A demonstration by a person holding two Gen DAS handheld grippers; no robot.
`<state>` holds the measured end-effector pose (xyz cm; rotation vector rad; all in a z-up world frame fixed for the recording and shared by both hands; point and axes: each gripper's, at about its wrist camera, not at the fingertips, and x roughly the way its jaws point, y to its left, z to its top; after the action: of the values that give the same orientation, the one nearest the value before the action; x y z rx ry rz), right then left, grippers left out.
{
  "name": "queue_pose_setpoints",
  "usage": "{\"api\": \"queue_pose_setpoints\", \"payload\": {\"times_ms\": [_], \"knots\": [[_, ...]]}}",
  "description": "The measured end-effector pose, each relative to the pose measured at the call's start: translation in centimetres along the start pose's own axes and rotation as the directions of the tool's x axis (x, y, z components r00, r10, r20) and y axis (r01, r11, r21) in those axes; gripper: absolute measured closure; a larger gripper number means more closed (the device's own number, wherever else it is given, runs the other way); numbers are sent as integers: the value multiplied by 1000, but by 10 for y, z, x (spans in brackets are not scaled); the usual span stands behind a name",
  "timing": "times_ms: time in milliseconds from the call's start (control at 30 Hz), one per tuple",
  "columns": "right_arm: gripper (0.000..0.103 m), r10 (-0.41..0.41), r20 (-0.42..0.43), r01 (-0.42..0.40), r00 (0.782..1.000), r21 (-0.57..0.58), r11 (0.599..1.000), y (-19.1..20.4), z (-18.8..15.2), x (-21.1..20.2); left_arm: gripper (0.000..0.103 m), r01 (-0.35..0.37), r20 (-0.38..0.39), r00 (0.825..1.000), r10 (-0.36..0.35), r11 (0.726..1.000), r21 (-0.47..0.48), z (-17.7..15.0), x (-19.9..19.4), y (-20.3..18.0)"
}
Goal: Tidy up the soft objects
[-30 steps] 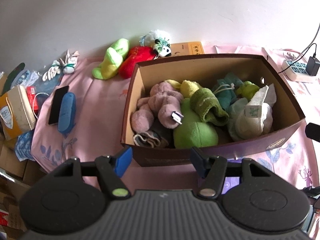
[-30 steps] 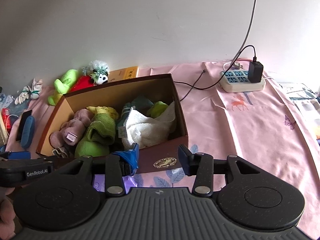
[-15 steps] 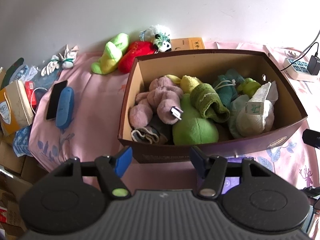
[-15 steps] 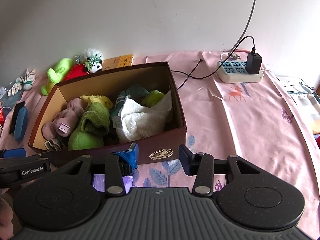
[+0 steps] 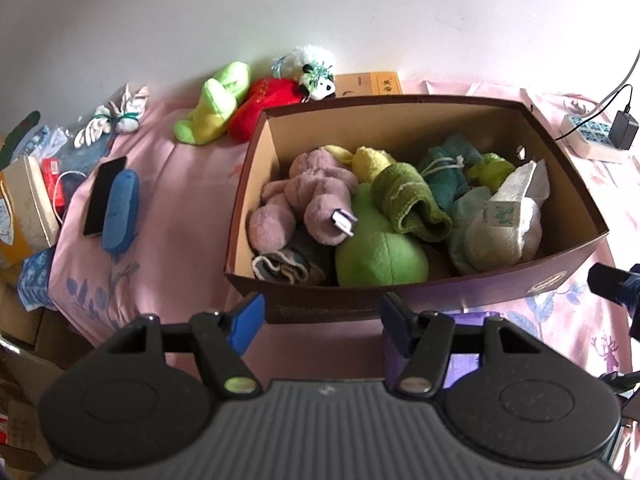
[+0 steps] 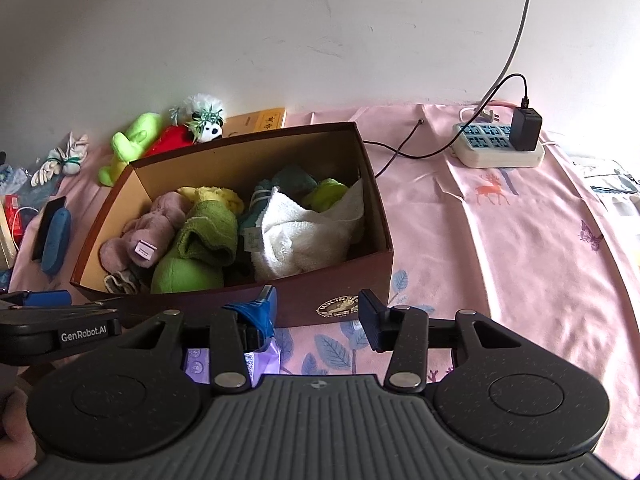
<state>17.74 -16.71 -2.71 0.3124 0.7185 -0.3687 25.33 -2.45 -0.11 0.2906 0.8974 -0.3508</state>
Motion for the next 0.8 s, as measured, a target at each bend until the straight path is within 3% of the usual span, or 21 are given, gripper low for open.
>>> {"api": "queue_pose_setpoints", "payload": {"times_ms": [800], "knots": [[74, -38, 67, 37, 997, 14, 999, -10, -4, -10, 39, 0, 5, 1000, 0, 1000, -4, -2, -1, -3]]}}
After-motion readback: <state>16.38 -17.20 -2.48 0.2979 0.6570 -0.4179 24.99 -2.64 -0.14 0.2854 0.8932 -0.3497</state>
